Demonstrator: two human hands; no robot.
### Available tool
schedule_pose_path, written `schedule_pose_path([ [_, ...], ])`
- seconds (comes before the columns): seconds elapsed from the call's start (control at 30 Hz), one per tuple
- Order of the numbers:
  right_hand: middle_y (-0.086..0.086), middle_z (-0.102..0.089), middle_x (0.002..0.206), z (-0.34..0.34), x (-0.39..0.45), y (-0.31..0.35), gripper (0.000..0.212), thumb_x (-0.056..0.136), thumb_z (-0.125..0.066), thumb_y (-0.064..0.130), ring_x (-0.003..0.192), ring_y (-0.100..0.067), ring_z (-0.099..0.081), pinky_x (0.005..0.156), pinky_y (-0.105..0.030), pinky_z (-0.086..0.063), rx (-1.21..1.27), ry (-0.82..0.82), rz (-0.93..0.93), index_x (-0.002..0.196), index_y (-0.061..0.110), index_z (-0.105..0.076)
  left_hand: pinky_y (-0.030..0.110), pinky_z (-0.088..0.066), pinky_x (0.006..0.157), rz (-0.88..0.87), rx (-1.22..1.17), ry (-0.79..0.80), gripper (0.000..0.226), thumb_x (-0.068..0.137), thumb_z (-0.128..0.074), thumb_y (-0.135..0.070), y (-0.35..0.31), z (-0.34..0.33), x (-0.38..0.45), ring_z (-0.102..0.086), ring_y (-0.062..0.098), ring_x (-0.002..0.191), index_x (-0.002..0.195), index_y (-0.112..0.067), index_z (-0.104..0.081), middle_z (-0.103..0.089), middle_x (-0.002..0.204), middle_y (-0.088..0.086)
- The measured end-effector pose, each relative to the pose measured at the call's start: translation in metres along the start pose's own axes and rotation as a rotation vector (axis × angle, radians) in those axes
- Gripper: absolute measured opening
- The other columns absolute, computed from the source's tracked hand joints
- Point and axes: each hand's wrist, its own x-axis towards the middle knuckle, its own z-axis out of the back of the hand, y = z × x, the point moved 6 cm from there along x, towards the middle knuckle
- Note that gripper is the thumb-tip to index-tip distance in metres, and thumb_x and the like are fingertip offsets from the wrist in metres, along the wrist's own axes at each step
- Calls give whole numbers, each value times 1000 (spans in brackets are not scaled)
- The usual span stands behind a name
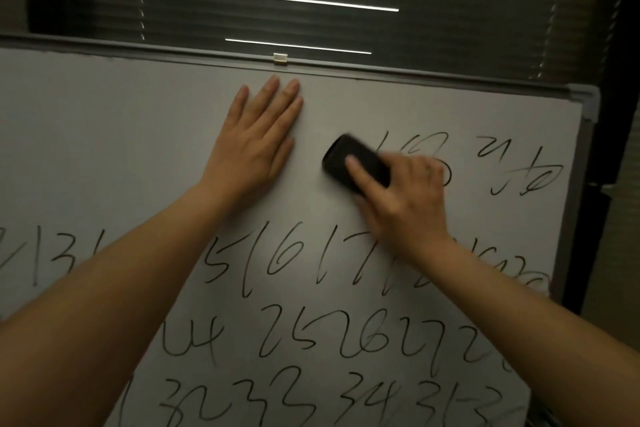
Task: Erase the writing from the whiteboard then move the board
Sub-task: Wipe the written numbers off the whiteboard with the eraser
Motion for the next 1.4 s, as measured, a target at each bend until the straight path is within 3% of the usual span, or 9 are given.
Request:
schedule_pose_path([
  [0.1, -21, -52, 110, 0, -24, 22, 46, 84, -66, 18, 81, -31, -49, 78, -42, -34, 8, 8, 185, 128, 16, -56, 52, -10, 118, -7, 22, 20, 52, 104, -27, -29, -4, -3, -1, -16, 30, 147, 152, -9, -27, -23, 159, 13],
  [0.2, -20, -55, 109, 6, -25, 11, 43, 85, -63, 19, 81, -30, -50, 78, -42, -34, 3, -5, 222, 128, 18, -56, 53, -8, 118, -17, 52, 24, 53, 105, -25, -31, -9, -4, -2, -15, 30, 148, 153, -11, -24, -21, 160, 12],
  [0.43, -22, -57, 105, 16, -3, -69, 45, 85, -61, 32, 87, -34, -51, 76, -40, -30, -115, 20, -180, 129, 20, -58, 54, -10, 118, -4, 54, -2, 52, 105, -27, -30, -3, -5, -6, -16, 29, 148, 153, -11, -26, -21, 160, 11],
  [0.57, -20, -55, 105, 13, -14, -64, 47, 86, -58, 34, 89, -32, -45, 75, -39, -33, -76, 24, -323, 132, 21, -55, 53, -9, 118, 5, 52, -12, 52, 105, -28, -30, -6, -4, -4, -17, 29, 147, 153, -11, -27, -23, 159, 11],
  [0.7, -21, -56, 106, 12, -29, -34, 45, 86, -60, 30, 87, -31, -48, 73, -38, -30, -49, 51, -138, 129, 17, -60, 53, -3, 117, 51, 25, -2, 52, 104, -28, -32, -14, -5, 1, -17, 29, 147, 152, -12, -25, -23, 159, 10],
  [0.83, -19, -52, 110, 15, -44, -20, 42, 89, -60, 29, 85, -32, -51, 74, -39, -32, -22, 39, 27, 129, 17, -56, 52, -5, 116, -78, 56, -7, 51, 104, -28, -32, -42, -8, 28, -19, 30, 146, 152, -15, -27, -26, 158, 10],
  [1.03, -19, -60, 110, 19, -48, -33, 48, 84, -65, 20, 86, -30, -50, 76, -39, -33, -40, 62, 252, 130, 21, -53, 54, -4, 117, 54, 33, 51, 54, 104, -19, -36, -58, -17, 57, -10, 28, 149, 154, -17, -21, -16, 162, 7],
  [1.27, -22, -55, 109, 25, -27, -119, 47, 88, -57, 35, 90, -36, -50, 76, -40, -34, -141, 62, -350, 133, 21, -53, 50, 1, 118, 59, 68, 48, 55, 104, -17, -37, -54, -20, 53, -4, 26, 150, 156, -19, -14, -10, 163, 5],
  [1.4, -23, -54, 106, 19, -37, -108, 49, 89, -57, 35, 86, -35, -49, 73, -40, -37, -123, 15, -401, 135, 19, -52, 53, -6, 118, -5, 35, 20, 53, 105, -21, -35, -59, -21, 52, -10, 28, 149, 155, -17, -19, -16, 162, 8],
])
